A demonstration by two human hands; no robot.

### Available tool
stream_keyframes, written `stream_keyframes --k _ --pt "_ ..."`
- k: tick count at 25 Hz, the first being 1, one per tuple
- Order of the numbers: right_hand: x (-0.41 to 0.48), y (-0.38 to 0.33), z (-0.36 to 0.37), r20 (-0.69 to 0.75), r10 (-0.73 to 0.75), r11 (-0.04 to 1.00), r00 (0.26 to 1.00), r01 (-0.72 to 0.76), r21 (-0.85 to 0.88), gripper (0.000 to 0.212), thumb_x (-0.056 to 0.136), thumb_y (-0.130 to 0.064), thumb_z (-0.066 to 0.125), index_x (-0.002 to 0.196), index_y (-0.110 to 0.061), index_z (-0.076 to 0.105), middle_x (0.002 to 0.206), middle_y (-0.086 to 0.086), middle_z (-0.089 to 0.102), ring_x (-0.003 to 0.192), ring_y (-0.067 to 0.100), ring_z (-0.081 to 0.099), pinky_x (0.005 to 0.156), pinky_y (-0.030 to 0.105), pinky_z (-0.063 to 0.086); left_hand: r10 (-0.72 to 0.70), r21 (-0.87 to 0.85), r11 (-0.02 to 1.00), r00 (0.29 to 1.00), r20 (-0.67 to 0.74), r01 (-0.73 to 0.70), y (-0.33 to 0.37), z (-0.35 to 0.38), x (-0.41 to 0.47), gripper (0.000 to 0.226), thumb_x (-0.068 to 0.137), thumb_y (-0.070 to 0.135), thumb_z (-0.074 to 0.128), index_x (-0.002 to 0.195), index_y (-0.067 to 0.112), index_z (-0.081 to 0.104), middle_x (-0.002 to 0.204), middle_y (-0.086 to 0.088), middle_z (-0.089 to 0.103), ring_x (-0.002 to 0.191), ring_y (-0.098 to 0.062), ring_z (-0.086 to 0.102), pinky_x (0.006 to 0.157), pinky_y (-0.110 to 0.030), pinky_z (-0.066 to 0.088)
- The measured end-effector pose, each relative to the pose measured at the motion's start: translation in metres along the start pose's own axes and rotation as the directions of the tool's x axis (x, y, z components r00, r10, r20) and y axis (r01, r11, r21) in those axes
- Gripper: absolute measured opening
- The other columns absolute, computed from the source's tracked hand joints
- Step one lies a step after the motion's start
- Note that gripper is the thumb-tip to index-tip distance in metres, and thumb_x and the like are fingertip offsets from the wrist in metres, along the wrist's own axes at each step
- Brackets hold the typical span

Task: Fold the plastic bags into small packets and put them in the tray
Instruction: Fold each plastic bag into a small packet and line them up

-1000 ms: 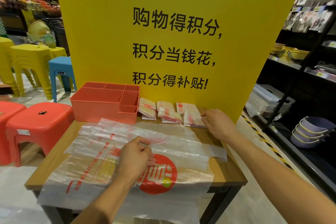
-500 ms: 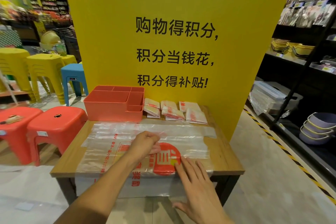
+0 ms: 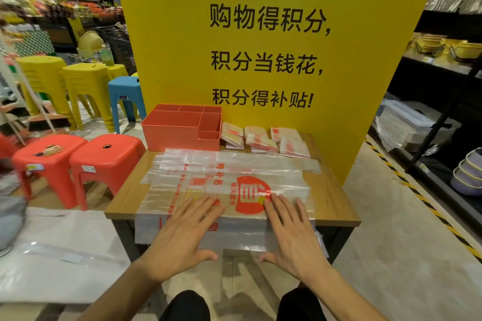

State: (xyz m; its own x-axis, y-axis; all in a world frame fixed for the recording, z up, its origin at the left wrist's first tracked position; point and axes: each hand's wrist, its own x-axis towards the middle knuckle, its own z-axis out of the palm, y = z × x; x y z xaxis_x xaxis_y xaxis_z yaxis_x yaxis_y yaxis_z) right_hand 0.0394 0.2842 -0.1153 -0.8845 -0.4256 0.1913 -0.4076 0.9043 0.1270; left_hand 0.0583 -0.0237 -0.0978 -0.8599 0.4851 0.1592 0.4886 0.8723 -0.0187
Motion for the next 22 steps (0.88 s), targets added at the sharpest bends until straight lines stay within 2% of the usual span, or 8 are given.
stream_keyframes --k 3,6,9,11,13,16,20,22 --pt "0.0 -0.002 0.0 -0.018 -0.003 1.0 1.0 0.003 -0.013 0.129 0.066 -0.071 0.079 0.163 -0.008 0.021 0.166 0.016 0.03 0.155 0.035 0.024 0.123 0.062 0.022 0.011 0.085 0.996 1.0 0.022 -0.012 0.0 0.003 0.005 0.134 0.071 0.081 0.067 0.164 0.029 -0.014 0.173 0.0 -0.012 0.16 -0.02 -0.012 0.13 -0.047 0.001" --pt "-0.003 -0.001 -0.004 -0.095 -0.038 0.999 0.995 0.038 0.006 0.106 0.078 -0.055 0.069 0.163 -0.01 0.023 0.165 0.014 0.032 0.154 0.031 0.028 0.124 0.06 0.022 0.013 0.134 0.991 1.0 0.013 -0.015 -0.003 0.003 0.004 0.13 0.075 0.061 0.08 0.166 0.024 -0.006 0.174 -0.005 0.003 0.16 -0.024 0.001 0.13 -0.048 0.009" --pt "-0.003 0.003 -0.012 -0.21 -0.084 0.995 0.974 0.094 0.041 0.078 0.091 -0.046 0.053 0.16 -0.013 0.034 0.162 0.008 0.04 0.151 0.026 0.035 0.124 0.055 0.024 0.022 0.082 0.996 0.999 -0.034 -0.02 -0.004 0.0 0.005 0.103 0.084 0.044 0.061 0.166 0.025 0.002 0.172 -0.004 0.018 0.159 -0.019 0.008 0.13 -0.045 0.012" --pt "-0.003 0.007 -0.017 -0.251 -0.128 0.989 0.959 0.143 0.042 0.063 0.097 -0.043 0.051 0.154 -0.018 0.044 0.158 0.002 0.046 0.146 0.022 0.041 0.122 0.05 0.03 0.029 0.016 0.999 0.999 -0.033 -0.028 -0.004 -0.007 0.006 0.096 0.087 0.047 0.048 0.166 0.027 -0.001 0.173 -0.001 0.011 0.16 -0.017 0.003 0.13 -0.044 0.006" --pt "-0.003 0.012 -0.021 -0.279 -0.154 0.985 0.948 0.169 0.03 0.05 0.099 -0.039 0.052 0.146 -0.022 0.053 0.151 -0.001 0.053 0.138 0.02 0.05 0.118 0.044 0.037 0.045 0.024 0.999 0.999 -0.006 -0.045 -0.003 -0.015 0.006 0.094 0.089 0.054 0.044 0.166 0.028 -0.004 0.174 0.0 0.0 0.16 -0.018 -0.006 0.13 -0.045 -0.001" --pt "-0.001 0.021 -0.026 -0.354 -0.152 0.986 0.923 0.167 0.011 0.031 0.101 -0.037 0.049 0.124 -0.026 0.066 0.135 -0.002 0.065 0.119 0.02 0.061 0.101 0.036 0.049 0.064 0.087 0.994 0.998 0.014 -0.065 -0.01 -0.021 0.004 0.088 0.094 0.056 0.038 0.165 0.03 -0.006 0.173 0.0 -0.009 0.16 -0.019 -0.011 0.129 -0.045 -0.006" --pt "-0.001 0.035 -0.03 -0.378 -0.162 0.985 0.912 0.174 -0.002 0.03 0.102 -0.041 0.047 0.103 -0.025 0.072 0.112 -0.005 0.07 0.099 0.018 0.064 0.079 0.032 0.053 0.082 0.189 0.979 0.997 -0.012 -0.078 -0.026 -0.018 -0.004 0.061 0.108 0.051 0.023 0.163 0.024 0.027 0.169 -0.008 0.025 0.156 -0.027 0.025 0.125 -0.045 0.011" --pt "-0.002 0.044 -0.032 -0.356 -0.133 0.989 0.925 0.148 0.015 0.041 0.104 -0.049 0.039 0.098 -0.027 0.073 0.102 -0.008 0.071 0.091 0.016 0.066 0.074 0.032 0.053 0.047 0.168 0.984 0.998 0.049 -0.055 -0.035 -0.019 -0.01 0.067 0.108 0.059 0.006 0.165 0.025 0.019 0.171 -0.004 0.016 0.158 -0.024 0.017 0.127 -0.042 0.007"
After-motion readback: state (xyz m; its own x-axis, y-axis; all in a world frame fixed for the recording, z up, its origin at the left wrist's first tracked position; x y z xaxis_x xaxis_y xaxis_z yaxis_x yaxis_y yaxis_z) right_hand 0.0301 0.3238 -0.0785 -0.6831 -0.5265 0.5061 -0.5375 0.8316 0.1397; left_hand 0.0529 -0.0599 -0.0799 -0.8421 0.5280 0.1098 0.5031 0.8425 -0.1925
